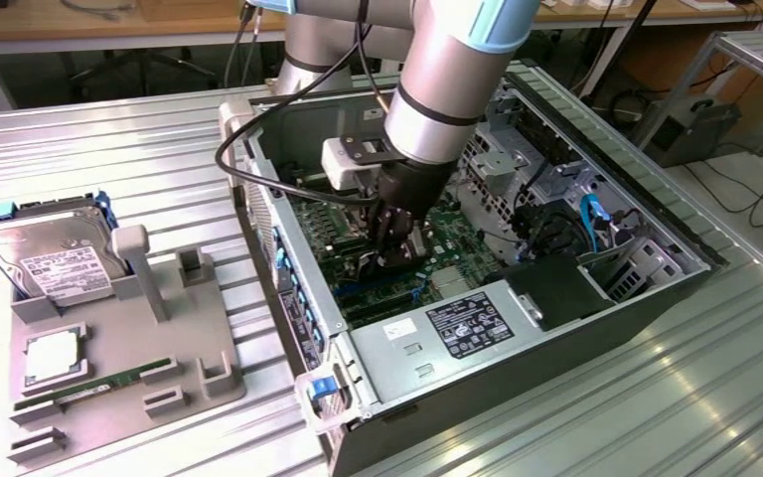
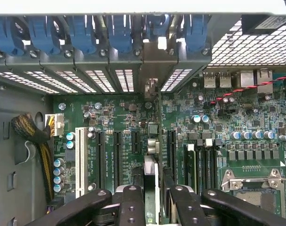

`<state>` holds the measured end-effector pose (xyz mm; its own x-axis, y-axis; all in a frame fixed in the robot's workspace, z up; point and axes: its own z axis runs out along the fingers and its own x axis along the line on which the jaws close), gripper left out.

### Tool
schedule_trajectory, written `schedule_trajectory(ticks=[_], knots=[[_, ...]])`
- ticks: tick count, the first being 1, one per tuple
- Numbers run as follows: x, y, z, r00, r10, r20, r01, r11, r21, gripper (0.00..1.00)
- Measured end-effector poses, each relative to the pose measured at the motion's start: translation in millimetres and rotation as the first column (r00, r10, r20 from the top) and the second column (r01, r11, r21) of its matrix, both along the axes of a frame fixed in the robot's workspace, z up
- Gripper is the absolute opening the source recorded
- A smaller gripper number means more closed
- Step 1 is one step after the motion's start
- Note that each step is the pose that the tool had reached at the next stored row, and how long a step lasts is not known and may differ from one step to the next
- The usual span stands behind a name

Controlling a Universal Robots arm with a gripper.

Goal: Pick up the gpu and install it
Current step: 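Insert the gpu into the slot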

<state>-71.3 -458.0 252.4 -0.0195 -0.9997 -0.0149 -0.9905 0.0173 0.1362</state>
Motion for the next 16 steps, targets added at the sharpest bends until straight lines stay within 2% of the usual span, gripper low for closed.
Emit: schedule_trajectory(ticks=[3,4,6,7,12,13,14,15,16], knots=[[0.0,0.2,-0.6,1.0000,0.000,0.0005,0.000,1.0000,0.0016,0.27],[0.0,0.1,-0.5,1.0000,0.000,0.0005,0.000,1.0000,0.0012,0.33],[0.0,0.0,0.8,1.0000,0.000,0.0000,0.000,1.0000,0.0000,0.33],[0.0,0.0,1.8,1.0000,0.000,0.0001,0.000,1.0000,0.0002,0.40],[0.1,0.0,16.7,1.0000,0.000,0.0014,0.000,1.0000,0.0003,0.40],[-0.1,1.3,32.2,0.9997,0.001,0.0245,-0.001,1.0000,-0.0013,0.40],[-6.9,15.5,29.3,0.9992,0.003,0.0404,-0.001,0.9983,-0.0587,0.11],[-7.0,19.7,26.8,0.9992,0.005,0.0404,-0.003,0.9976,-0.0695,0.11],[-7.0,21.9,25.0,0.9986,0.007,0.0516,-0.003,0.9975,-0.0702,0.11]])
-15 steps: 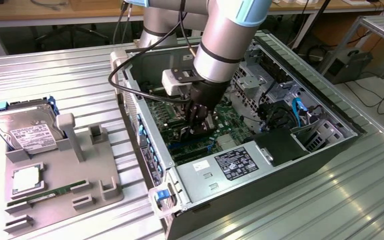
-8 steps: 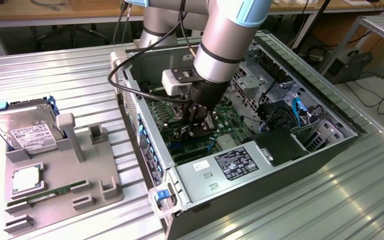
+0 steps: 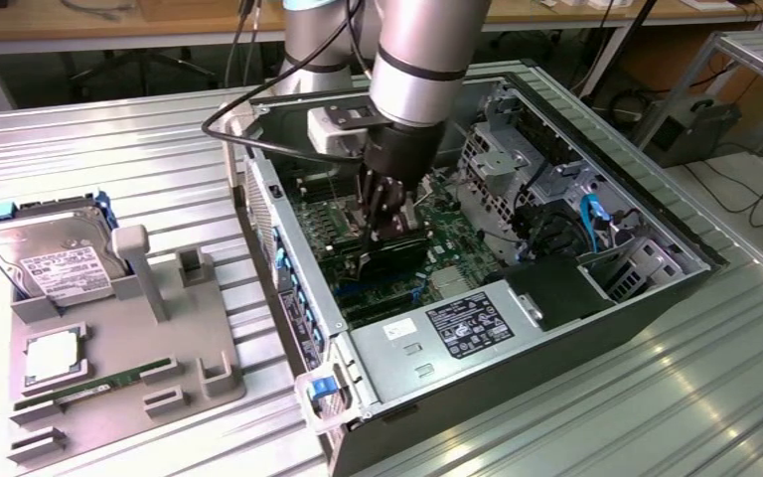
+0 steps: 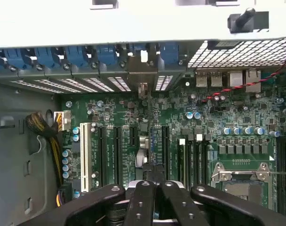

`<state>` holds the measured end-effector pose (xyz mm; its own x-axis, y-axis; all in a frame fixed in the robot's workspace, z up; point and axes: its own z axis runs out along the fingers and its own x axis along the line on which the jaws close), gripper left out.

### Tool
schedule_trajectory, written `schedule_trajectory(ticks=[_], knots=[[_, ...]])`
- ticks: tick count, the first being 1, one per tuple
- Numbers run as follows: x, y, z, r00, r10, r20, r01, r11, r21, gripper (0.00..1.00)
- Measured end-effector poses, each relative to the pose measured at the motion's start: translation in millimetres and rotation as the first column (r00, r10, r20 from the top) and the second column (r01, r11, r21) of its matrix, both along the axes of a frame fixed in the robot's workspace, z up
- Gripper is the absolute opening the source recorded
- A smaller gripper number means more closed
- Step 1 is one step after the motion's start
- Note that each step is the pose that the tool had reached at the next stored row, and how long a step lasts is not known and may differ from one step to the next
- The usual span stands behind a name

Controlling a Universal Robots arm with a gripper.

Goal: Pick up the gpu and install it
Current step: 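Insert the gpu into the slot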

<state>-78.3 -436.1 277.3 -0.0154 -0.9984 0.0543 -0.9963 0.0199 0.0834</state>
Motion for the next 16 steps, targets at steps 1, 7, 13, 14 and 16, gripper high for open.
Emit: schedule_trajectory(ticks=[1,7,13,14,16], knots=[[-0.6,0.1,-5.4,1.0000,0.000,0.0053,0.000,1.0000,0.0005,0.11],[-4.6,0.4,-5.5,1.0000,0.001,0.0067,-0.001,1.0000,0.0013,0.11],[-9.2,-1.5,-5.8,1.0000,0.001,0.0066,-0.001,1.0000,0.0017,0.11],[-9.4,-1.5,-5.8,1.0000,0.001,0.0067,-0.001,1.0000,0.0018,0.11],[-10.3,-1.5,-6.0,1.0000,0.001,0.0066,-0.001,1.0000,0.0018,0.11]])
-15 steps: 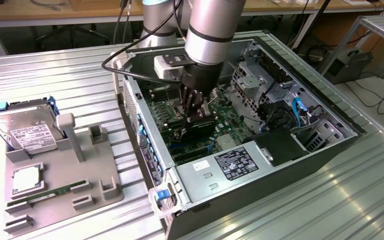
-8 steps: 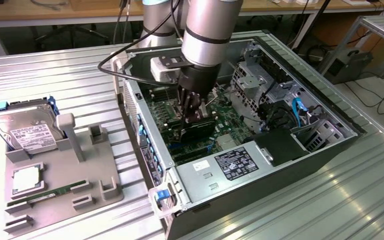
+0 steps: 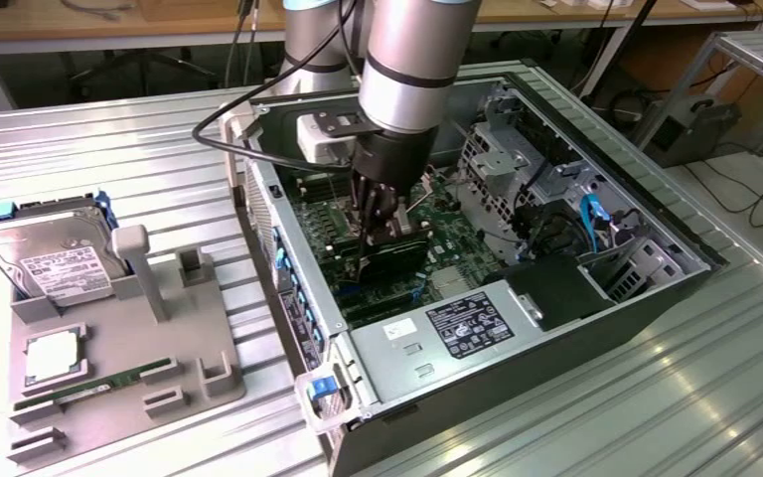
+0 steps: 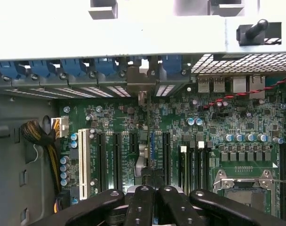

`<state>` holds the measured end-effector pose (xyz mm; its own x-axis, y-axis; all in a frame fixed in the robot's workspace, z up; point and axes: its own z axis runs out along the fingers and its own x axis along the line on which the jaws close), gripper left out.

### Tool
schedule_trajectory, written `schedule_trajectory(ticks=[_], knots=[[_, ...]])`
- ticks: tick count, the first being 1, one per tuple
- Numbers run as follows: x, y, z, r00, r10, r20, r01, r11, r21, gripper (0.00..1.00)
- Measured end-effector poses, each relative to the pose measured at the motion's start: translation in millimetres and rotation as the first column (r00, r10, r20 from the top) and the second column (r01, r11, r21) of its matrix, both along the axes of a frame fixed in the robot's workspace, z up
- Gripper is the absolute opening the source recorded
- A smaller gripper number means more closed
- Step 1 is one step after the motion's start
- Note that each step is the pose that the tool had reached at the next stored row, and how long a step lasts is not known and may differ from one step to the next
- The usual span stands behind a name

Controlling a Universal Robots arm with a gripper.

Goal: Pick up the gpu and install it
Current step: 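Insert the gpu into the slot, then press down on the gpu until it lock into place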

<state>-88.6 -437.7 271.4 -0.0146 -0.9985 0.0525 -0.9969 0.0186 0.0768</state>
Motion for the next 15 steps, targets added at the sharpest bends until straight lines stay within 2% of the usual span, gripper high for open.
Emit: schedule_trajectory(ticks=[9,10,14,15], knots=[[-3.1,0.0,-1.0,1.0000,0.000,0.0002,0.000,1.0000,0.0005,0.11],[-3.1,0.1,1.7,1.0000,0.000,0.0009,0.000,1.0000,0.0018,0.11],[-3.1,-0.1,32.2,1.0000,0.000,-0.0001,0.000,1.0000,-0.0001,0.11],[-3.1,-0.1,33.3,1.0000,0.000,-0.0001,0.000,1.0000,-0.0001,0.11]])
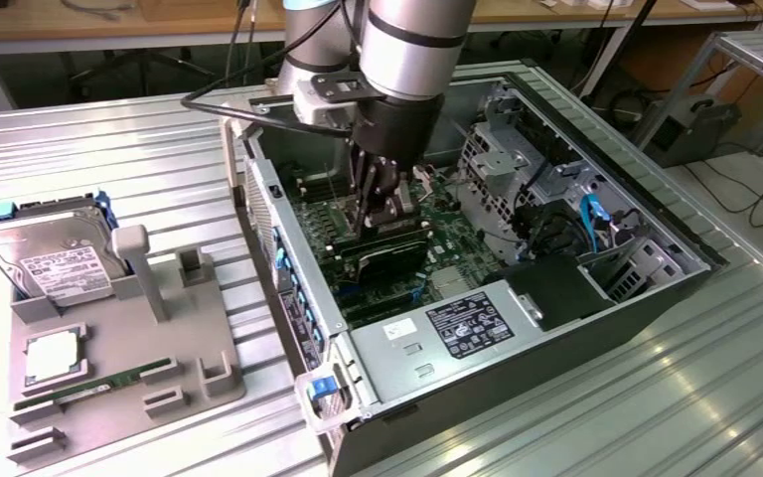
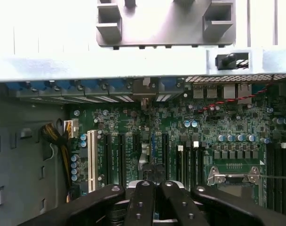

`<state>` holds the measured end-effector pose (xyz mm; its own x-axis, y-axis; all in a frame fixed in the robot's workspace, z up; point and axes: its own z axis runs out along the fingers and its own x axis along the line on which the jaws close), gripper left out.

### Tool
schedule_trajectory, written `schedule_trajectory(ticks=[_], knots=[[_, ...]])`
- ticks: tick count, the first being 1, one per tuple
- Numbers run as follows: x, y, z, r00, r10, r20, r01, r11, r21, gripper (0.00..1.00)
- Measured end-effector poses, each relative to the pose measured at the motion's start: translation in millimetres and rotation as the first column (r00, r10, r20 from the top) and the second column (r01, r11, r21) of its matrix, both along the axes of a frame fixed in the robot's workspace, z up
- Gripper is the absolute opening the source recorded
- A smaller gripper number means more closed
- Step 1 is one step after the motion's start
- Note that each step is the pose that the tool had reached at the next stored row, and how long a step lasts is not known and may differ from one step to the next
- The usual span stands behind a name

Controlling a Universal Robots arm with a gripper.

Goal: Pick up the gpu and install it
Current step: 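Press down on the gpu until it lock into place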

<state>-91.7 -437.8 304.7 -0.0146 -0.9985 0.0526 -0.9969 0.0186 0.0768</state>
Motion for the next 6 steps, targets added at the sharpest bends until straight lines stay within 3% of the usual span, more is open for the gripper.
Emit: schedule_trajectory(ticks=[6], knots=[[0.0,0.0,0.0,1.0000,0.000,0.0001,0.000,1.0000,0.0002,0.11]])
